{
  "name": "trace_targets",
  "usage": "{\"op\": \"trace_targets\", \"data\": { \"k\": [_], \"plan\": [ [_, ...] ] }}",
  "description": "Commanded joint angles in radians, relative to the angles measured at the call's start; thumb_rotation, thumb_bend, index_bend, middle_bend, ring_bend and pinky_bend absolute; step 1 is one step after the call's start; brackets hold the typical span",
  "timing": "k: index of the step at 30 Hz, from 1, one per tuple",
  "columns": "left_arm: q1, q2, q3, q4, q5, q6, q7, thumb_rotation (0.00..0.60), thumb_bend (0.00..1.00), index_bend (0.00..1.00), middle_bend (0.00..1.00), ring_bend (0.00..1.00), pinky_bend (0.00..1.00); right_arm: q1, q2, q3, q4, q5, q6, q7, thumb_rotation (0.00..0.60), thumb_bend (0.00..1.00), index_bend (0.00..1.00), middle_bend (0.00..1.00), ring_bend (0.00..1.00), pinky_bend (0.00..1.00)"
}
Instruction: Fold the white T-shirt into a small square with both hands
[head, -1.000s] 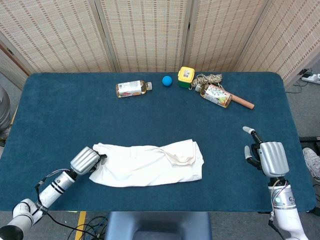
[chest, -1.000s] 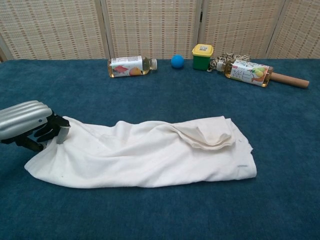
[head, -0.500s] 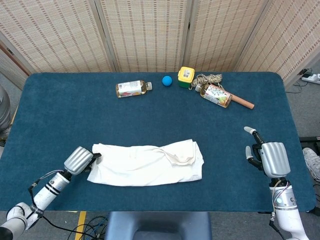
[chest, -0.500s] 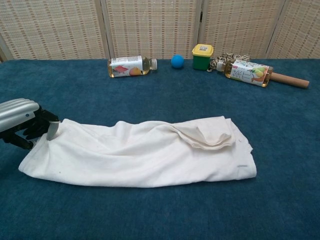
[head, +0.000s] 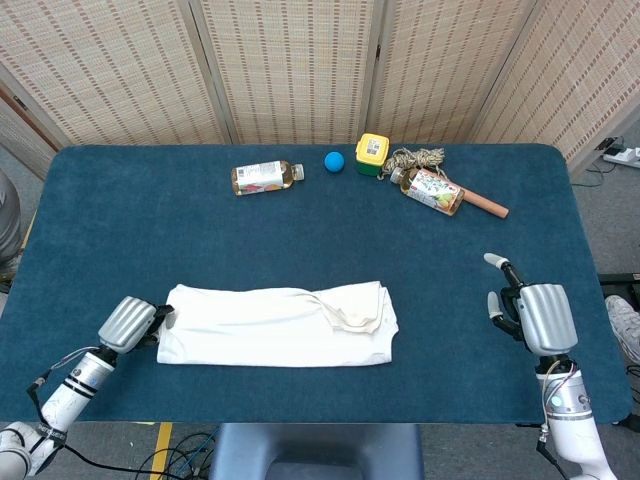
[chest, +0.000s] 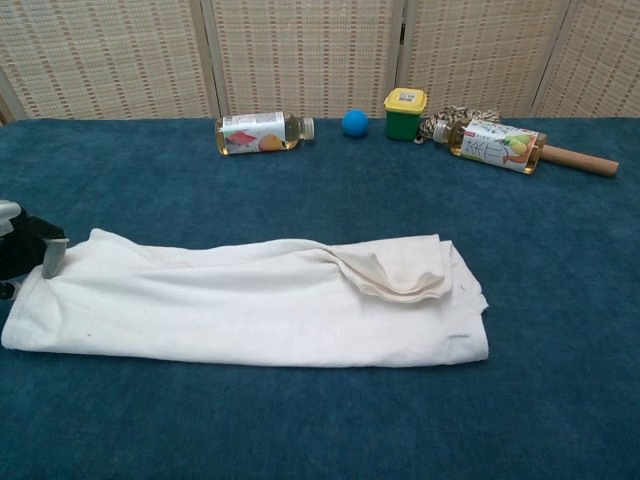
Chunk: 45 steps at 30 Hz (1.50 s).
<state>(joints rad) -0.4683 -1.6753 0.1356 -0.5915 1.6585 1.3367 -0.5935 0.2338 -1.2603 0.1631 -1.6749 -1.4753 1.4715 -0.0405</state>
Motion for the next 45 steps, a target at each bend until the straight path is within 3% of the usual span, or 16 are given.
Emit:
{"op": "trace_targets", "data": {
  "k": [1,9,16,23,36,41,45],
  "plan": [
    [0.014,0.008,-0.002,0.0,-0.011,-0.011,-0.003,0.6,0.58,0.7,0.87,0.81,0.88,0.001,-0.001,0.0,0.001,-0.002,0.0,0.001,0.6,0.53,0.21,0.93,0.95,1.0],
    [0.055,0.028,-0.026,0.026,-0.067,-0.077,-0.014,0.6,0.58,0.7,0.87,0.81,0.88,-0.001,-0.002,0.001,0.002,-0.011,0.009,0.013,0.6,0.53,0.21,0.93,0.95,1.0],
    [0.074,0.059,-0.048,-0.015,-0.082,-0.059,0.009,0.6,0.58,0.7,0.87,0.81,0.88,-0.008,-0.001,-0.001,0.009,-0.013,0.017,0.03,0.6,0.53,0.21,0.93,0.95,1.0],
    [0.073,0.087,-0.065,-0.044,-0.108,-0.117,0.025,0.6,0.58,0.7,0.87,0.81,0.88,-0.012,-0.002,0.001,0.013,-0.013,0.023,0.044,0.6,0.53,0.21,0.93,0.95,1.0],
    [0.108,0.106,-0.086,0.003,-0.147,-0.169,0.034,0.6,0.58,0.7,0.87,0.81,0.88,-0.02,0.0,-0.005,0.017,-0.027,0.034,0.061,0.6,0.53,0.21,0.94,0.95,1.0],
    [0.1,0.165,-0.117,-0.136,-0.164,-0.148,0.152,0.6,0.58,0.7,0.87,0.81,0.88,-0.023,0.0,-0.006,0.025,-0.03,0.039,0.078,0.6,0.53,0.21,0.94,0.95,1.0],
    [0.084,0.263,-0.168,-0.418,-0.211,-0.149,0.32,0.6,0.58,0.7,0.87,0.81,0.88,-0.027,0.004,-0.005,0.035,-0.031,0.043,0.098,0.6,0.53,0.21,0.93,0.95,1.0]
  ]
}}
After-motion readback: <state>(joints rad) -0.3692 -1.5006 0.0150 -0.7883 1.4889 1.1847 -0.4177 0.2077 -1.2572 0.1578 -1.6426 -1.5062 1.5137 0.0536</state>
